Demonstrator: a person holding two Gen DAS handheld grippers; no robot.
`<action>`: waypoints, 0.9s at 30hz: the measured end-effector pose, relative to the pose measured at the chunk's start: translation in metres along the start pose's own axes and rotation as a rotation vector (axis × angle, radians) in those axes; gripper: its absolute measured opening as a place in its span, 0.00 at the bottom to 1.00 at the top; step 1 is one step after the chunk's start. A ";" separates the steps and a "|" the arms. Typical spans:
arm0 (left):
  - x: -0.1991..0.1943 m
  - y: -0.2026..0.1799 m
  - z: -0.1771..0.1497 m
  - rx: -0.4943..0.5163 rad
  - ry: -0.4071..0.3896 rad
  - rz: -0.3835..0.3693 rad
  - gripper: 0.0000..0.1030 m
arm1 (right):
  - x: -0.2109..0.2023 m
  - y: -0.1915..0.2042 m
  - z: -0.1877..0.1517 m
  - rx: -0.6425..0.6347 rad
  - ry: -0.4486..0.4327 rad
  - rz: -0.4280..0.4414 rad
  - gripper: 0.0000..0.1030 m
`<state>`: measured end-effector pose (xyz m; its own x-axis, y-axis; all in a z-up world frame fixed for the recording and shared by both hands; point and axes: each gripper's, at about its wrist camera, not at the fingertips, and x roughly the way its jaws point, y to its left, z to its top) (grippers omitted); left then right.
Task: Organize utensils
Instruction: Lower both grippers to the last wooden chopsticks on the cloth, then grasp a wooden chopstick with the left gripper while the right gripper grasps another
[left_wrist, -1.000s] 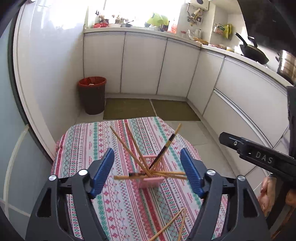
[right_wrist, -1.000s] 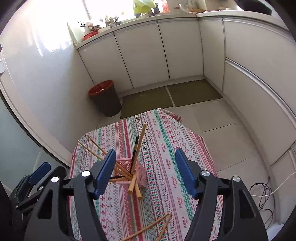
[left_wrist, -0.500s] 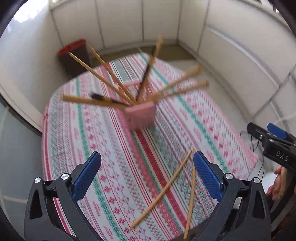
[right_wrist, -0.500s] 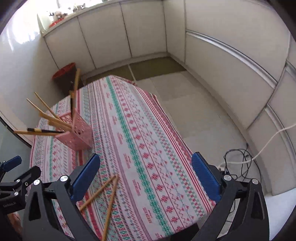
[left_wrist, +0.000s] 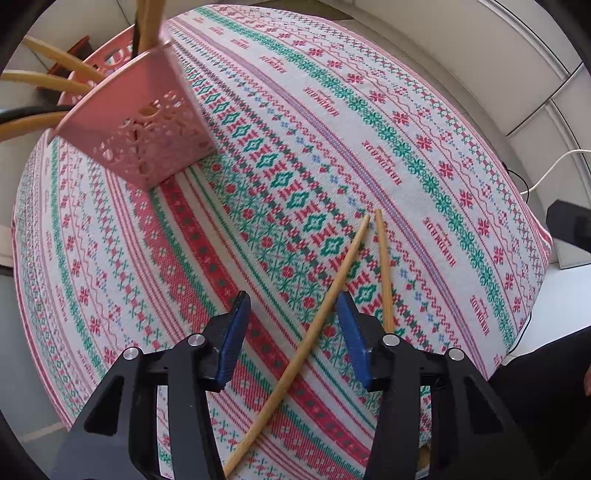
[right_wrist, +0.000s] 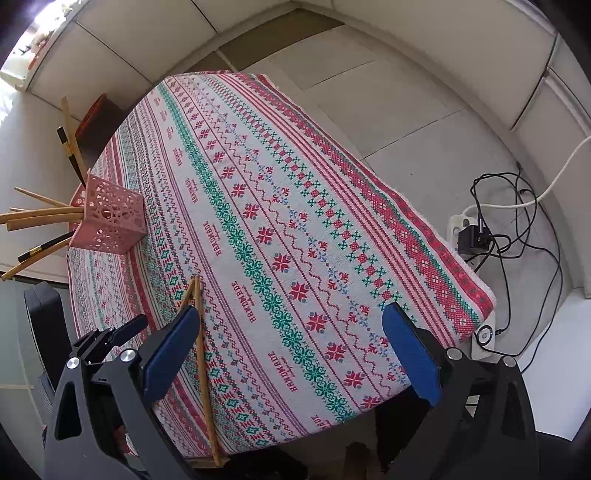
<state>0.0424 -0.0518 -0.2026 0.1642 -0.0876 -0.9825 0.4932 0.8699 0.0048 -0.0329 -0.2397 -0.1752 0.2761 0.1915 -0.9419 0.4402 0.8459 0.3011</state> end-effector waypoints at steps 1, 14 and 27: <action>0.002 -0.001 0.002 0.004 0.000 -0.003 0.46 | 0.000 -0.001 0.001 0.001 0.003 0.000 0.93; 0.010 -0.004 0.009 0.042 -0.028 -0.068 0.06 | 0.028 0.029 -0.003 -0.066 0.045 -0.031 0.94; -0.053 0.035 -0.031 -0.013 -0.165 0.068 0.05 | 0.092 0.104 -0.022 -0.223 0.165 -0.091 0.76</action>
<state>0.0245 -0.0014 -0.1558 0.3358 -0.1056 -0.9360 0.4651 0.8827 0.0672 0.0195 -0.1229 -0.2335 0.0936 0.1723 -0.9806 0.2529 0.9485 0.1908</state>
